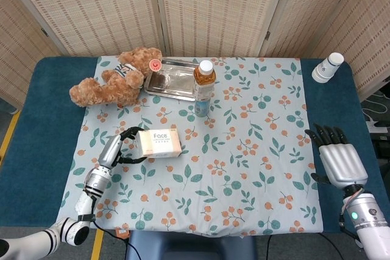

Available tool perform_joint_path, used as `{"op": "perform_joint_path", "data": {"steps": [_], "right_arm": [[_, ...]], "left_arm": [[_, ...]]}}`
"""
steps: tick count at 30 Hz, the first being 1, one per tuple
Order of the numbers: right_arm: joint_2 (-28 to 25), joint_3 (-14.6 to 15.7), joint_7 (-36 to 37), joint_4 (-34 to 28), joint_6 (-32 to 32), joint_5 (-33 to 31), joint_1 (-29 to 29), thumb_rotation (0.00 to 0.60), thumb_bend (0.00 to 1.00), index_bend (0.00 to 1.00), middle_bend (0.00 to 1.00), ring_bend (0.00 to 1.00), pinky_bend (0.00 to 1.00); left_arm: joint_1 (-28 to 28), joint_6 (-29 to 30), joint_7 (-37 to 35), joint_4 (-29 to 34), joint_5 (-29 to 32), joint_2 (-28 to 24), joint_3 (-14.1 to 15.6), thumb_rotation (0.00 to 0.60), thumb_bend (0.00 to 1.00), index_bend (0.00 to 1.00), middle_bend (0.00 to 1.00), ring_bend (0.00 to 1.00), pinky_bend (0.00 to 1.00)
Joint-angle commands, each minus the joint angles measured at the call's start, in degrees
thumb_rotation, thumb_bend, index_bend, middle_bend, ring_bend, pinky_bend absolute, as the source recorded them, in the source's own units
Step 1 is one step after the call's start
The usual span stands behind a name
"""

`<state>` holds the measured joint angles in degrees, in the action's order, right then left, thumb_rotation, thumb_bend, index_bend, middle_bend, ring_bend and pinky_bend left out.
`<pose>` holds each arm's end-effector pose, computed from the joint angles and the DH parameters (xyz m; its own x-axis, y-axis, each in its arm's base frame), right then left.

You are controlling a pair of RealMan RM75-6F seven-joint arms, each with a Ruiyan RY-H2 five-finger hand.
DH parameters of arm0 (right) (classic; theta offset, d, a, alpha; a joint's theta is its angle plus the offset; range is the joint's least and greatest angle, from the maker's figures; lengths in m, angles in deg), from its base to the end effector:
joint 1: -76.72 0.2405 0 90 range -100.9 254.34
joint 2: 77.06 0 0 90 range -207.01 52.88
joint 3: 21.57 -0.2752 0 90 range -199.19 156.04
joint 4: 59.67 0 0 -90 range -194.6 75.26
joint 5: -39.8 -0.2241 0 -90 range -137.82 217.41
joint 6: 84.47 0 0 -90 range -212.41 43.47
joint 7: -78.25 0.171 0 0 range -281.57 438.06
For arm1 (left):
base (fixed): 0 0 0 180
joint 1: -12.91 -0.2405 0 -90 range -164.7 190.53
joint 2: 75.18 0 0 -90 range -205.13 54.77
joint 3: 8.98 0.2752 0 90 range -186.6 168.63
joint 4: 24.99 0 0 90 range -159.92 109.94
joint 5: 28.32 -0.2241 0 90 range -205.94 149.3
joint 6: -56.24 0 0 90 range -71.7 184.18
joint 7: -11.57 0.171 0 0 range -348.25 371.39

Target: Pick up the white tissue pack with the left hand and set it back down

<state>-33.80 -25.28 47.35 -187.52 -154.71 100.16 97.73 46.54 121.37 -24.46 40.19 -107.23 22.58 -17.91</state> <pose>-0.2273 -0.2556 0.1813 0.5789 -0.2616 0.7723 -0.8040 -0.0254 0.5941 -0.2208 0.3752 -0.0444 -0.2946 0.2833 0.9127 0.9207 -0.1717 0.3505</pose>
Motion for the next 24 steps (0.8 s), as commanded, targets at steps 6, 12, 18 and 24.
{"op": "perform_joint_path", "data": {"steps": [6, 12, 18, 24], "right_arm": [[0.3, 0.0, -0.4, 0.2, -0.1, -0.4, 0.2, 0.6, 0.12, 0.11, 0.0, 0.0, 0.0], [0.7, 0.2, -1.0, 0.2, -0.3, -0.8, 0.4, 0.6, 0.12, 0.11, 0.0, 0.0, 0.0], [0.8, 0.4, -1.3, 0.4, -0.3, -1.0, 0.4, 0.6, 0.12, 0.11, 0.0, 0.0, 0.0], [0.6, -0.1, -0.7, 0.4, -1.0, -1.6, 0.5, 0.6, 0.12, 0.11, 0.0, 0.0, 0.0]], "left_arm": [[-0.1, -1.0, -1.2, -1.7, -0.8, 0.3, 0.6, 0.6, 0.15, 0.41, 0.53, 0.28, 0.33], [-0.2, -1.5, -2.1, -3.7, -1.0, 1.2, 0.8, 0.6, 0.15, 0.41, 0.53, 0.28, 0.39], [-0.4, -1.8, -3.0, -5.4, -1.3, 2.0, 0.9, 0.6, 0.15, 0.41, 0.53, 0.28, 0.39], [-0.9, -2.5, -3.6, -5.9, -1.2, 2.0, 1.2, 0.6, 0.15, 0.41, 0.53, 0.28, 0.38]]}}
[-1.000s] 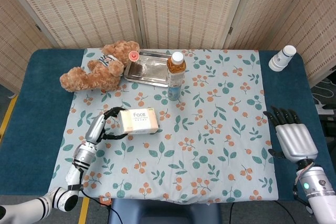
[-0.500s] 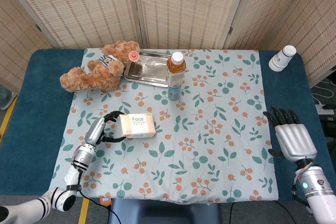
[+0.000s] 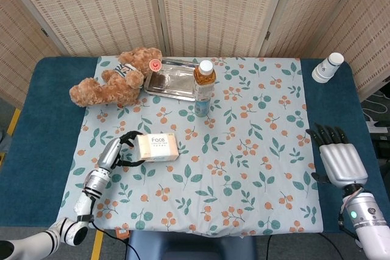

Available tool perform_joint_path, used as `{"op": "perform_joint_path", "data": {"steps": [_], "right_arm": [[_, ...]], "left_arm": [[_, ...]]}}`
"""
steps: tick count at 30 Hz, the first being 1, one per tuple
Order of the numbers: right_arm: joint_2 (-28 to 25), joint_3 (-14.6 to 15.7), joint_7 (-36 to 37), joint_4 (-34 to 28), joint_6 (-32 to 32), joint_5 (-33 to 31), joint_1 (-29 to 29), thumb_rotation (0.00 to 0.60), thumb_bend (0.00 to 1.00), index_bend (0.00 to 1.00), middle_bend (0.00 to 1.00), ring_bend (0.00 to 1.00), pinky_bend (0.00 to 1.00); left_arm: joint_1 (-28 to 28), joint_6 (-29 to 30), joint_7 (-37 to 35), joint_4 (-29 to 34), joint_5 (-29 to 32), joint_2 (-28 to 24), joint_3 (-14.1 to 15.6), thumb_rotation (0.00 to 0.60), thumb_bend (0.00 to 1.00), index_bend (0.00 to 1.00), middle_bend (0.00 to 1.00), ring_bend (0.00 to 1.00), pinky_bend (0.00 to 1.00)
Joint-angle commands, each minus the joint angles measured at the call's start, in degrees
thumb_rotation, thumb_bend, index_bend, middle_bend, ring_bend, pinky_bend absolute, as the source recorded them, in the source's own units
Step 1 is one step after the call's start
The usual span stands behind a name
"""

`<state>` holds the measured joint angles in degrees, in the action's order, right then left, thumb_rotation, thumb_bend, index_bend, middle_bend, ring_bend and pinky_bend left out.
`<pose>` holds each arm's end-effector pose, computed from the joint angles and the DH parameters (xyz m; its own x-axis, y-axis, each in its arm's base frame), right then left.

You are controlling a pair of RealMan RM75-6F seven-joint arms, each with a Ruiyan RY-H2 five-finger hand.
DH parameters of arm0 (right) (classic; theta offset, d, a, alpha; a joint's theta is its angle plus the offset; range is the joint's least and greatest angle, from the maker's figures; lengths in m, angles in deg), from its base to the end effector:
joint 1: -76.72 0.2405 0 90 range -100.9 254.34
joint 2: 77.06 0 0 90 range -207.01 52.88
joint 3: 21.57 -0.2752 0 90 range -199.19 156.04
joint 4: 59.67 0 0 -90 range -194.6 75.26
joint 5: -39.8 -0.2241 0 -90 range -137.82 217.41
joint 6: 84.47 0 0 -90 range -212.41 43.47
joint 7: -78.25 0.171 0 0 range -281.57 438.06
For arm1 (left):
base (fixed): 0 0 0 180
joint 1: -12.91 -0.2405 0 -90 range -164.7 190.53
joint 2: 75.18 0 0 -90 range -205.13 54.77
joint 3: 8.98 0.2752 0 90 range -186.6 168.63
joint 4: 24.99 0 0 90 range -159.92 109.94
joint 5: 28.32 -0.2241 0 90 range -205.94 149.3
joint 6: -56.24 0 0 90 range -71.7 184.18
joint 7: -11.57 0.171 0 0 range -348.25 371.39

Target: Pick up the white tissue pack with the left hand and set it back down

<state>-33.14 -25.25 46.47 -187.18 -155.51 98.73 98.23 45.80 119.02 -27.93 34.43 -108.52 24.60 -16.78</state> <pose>-0.2297 -0.2579 0.1812 0.5826 -0.2587 0.7705 -0.7990 -0.0086 0.6013 -0.2426 0.3736 -0.0574 -0.2784 0.3107 0.9088 0.9344 -0.1313 0.3311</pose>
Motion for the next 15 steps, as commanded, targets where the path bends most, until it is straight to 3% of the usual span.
{"op": "perform_joint_path", "data": {"steps": [1, 7, 12, 15], "right_arm": [[-0.1, -0.1, 0.2, 0.1, -0.2, -0.2, 0.0, 0.6, 0.12, 0.11, 0.0, 0.0, 0.0], [0.1, 0.1, -0.1, 0.2, 0.2, -0.2, 0.2, 0.6, 0.12, 0.11, 0.0, 0.0, 0.0], [0.1, 0.1, -0.2, 0.1, -0.1, -0.3, 0.2, 0.6, 0.12, 0.11, 0.0, 0.0, 0.0], [0.0, 0.1, 0.0, 0.0, -0.3, -0.2, 0.2, 0.6, 0.12, 0.11, 0.0, 0.0, 0.0]], "left_arm": [[-0.2, -0.2, -0.1, -0.2, 0.1, 0.0, 0.1, 0.6, 0.15, 0.41, 0.53, 0.28, 0.38], [-0.4, -0.7, -0.5, -0.3, -0.1, -0.1, 0.2, 0.6, 0.14, 0.37, 0.5, 0.25, 0.36], [0.0, -2.4, -2.8, 0.8, -1.1, -1.6, 1.1, 0.6, 0.11, 0.04, 0.29, 0.09, 0.26], [0.0, -2.6, -3.1, 1.0, -1.2, -1.9, 1.0, 0.6, 0.1, 0.0, 0.19, 0.01, 0.21]]}}
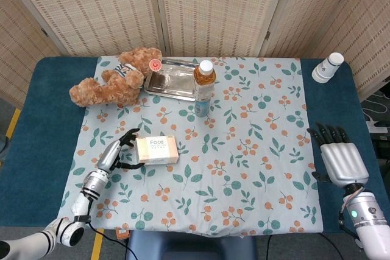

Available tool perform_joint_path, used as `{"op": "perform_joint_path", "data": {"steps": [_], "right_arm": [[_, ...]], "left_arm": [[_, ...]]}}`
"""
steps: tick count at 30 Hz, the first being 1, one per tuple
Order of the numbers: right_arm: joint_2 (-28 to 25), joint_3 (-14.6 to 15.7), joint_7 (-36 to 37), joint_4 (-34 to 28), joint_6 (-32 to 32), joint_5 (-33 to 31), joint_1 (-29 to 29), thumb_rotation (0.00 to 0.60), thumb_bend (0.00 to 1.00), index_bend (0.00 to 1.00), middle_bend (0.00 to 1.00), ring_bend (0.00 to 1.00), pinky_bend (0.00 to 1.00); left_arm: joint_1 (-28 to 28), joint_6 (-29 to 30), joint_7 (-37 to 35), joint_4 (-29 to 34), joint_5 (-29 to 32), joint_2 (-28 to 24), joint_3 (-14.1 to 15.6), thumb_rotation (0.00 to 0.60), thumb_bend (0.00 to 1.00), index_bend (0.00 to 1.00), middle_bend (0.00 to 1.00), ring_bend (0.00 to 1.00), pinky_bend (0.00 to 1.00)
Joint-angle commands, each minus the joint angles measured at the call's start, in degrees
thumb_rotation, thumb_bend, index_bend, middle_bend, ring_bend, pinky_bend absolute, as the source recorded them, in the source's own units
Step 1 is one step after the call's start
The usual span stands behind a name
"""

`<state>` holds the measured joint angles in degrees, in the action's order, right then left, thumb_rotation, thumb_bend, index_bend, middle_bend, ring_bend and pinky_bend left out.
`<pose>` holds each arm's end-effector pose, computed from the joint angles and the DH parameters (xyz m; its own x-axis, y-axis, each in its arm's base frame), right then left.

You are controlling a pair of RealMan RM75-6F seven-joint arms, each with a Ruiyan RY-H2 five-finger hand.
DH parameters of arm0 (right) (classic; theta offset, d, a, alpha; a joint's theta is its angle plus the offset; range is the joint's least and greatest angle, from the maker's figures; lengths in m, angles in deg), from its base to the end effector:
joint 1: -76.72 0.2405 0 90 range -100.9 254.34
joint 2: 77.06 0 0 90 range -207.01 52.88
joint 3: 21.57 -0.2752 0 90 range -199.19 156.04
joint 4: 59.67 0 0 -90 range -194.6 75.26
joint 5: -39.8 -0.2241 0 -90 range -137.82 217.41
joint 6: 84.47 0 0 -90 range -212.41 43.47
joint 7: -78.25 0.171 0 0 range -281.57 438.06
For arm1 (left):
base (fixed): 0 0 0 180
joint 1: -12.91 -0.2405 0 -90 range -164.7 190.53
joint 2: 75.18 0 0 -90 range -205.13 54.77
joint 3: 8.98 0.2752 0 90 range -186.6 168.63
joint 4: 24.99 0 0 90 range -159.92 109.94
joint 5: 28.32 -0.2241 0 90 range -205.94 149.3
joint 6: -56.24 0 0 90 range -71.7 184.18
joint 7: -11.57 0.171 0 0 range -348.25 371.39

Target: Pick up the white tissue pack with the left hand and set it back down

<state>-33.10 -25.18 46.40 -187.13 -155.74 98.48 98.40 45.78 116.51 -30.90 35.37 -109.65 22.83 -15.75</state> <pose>-0.2300 -0.2585 0.1817 0.5836 -0.2569 0.7704 -0.7979 -0.0051 0.6027 -0.2486 0.3704 -0.0578 -0.2872 0.3645 0.8858 0.9327 -0.1043 0.3453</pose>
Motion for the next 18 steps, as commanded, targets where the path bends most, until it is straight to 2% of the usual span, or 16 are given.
{"op": "perform_joint_path", "data": {"steps": [1, 12, 18], "right_arm": [[0.0, 0.0, 0.1, 0.0, -0.1, 0.2, 0.0, 0.6, 0.12, 0.11, 0.0, 0.0, 0.0], [-0.2, 0.1, 0.5, 0.0, -0.2, 0.9, -0.2, 0.6, 0.12, 0.11, 0.0, 0.0, 0.0], [-0.5, 0.0, 1.0, -0.2, -0.3, 1.1, -0.3, 0.6, 0.12, 0.11, 0.0, 0.0, 0.0]], "left_arm": [[0.1, -0.2, -0.2, 0.2, 0.0, -0.2, 0.0, 0.6, 0.1, 0.0, 0.17, 0.0, 0.21], [-0.1, -0.6, -1.1, 1.7, -0.3, -1.7, 0.1, 0.6, 0.08, 0.0, 0.05, 0.0, 0.15], [0.9, 1.1, -0.4, 3.3, 0.3, -3.6, -2.9, 0.6, 0.08, 0.0, 0.05, 0.0, 0.15]]}}
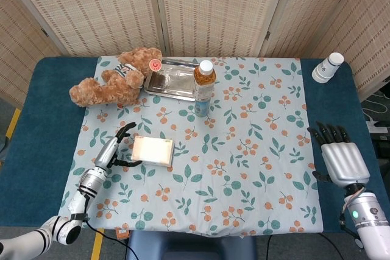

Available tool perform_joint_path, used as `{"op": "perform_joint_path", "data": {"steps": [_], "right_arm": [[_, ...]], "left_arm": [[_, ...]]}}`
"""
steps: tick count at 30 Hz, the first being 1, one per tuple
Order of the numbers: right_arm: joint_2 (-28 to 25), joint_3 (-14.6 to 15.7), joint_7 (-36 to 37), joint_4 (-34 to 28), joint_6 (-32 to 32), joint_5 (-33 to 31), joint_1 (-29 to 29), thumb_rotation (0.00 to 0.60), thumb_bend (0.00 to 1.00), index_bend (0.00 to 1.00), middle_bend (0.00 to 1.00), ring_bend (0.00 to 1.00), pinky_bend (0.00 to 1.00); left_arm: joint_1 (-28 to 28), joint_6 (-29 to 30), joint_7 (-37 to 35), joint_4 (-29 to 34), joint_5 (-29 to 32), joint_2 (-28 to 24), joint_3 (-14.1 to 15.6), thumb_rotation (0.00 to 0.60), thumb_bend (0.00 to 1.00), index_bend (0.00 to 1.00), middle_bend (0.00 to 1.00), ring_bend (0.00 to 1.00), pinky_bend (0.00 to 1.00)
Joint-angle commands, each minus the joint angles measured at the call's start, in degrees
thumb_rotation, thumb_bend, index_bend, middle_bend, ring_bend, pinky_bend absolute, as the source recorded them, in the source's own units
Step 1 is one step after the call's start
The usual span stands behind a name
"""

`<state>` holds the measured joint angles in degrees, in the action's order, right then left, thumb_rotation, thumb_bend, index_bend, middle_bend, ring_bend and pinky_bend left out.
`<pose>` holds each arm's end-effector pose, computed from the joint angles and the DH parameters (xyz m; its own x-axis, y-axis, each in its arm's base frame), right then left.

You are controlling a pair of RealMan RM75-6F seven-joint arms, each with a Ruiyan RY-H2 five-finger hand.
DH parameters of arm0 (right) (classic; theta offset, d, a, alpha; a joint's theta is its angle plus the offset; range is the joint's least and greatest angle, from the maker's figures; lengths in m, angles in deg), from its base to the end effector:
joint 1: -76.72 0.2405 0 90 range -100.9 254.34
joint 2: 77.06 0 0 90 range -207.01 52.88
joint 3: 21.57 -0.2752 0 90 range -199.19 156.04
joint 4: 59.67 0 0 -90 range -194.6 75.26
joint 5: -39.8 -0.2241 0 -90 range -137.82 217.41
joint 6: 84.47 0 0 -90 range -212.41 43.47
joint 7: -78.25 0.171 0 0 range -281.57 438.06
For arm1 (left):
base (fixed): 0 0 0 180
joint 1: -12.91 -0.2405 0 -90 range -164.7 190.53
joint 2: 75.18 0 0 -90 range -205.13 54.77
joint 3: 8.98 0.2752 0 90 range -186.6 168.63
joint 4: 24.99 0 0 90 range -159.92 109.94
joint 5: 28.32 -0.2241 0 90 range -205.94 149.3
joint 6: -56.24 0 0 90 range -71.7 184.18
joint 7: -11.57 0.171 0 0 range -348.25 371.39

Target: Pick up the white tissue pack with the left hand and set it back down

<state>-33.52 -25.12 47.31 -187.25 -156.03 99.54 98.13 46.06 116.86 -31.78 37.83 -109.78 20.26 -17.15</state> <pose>-0.2283 -0.2577 0.1841 0.5802 -0.2461 0.7764 -0.8025 -0.0095 0.5966 -0.2437 0.3782 -0.0400 -0.3087 0.3458 0.8861 0.9222 -0.1193 0.3679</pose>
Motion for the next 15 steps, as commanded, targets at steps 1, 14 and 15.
{"op": "perform_joint_path", "data": {"steps": [1, 14, 15], "right_arm": [[-0.2, -0.1, 0.3, -0.1, 0.0, 0.1, 0.0, 0.6, 0.12, 0.11, 0.0, 0.0, 0.0], [-2.5, -0.2, 3.2, -2.0, -0.3, 2.9, -1.0, 0.6, 0.12, 0.11, 0.0, 0.0, 0.0], [-2.7, -0.2, 3.5, -2.2, -0.3, 3.2, -1.2, 0.6, 0.12, 0.11, 0.0, 0.0, 0.0]], "left_arm": [[0.8, 0.9, 0.7, 1.3, 0.6, -1.6, -2.1, 0.6, 0.07, 0.0, 0.05, 0.0, 0.15], [2.7, 2.8, 36.7, 21.9, 9.2, -18.5, -9.6, 0.6, 0.5, 0.19, 0.13, 0.02, 0.17], [2.5, 2.9, 43.1, 24.7, 10.6, -20.4, -9.2, 0.6, 0.51, 0.17, 0.13, 0.02, 0.16]]}}
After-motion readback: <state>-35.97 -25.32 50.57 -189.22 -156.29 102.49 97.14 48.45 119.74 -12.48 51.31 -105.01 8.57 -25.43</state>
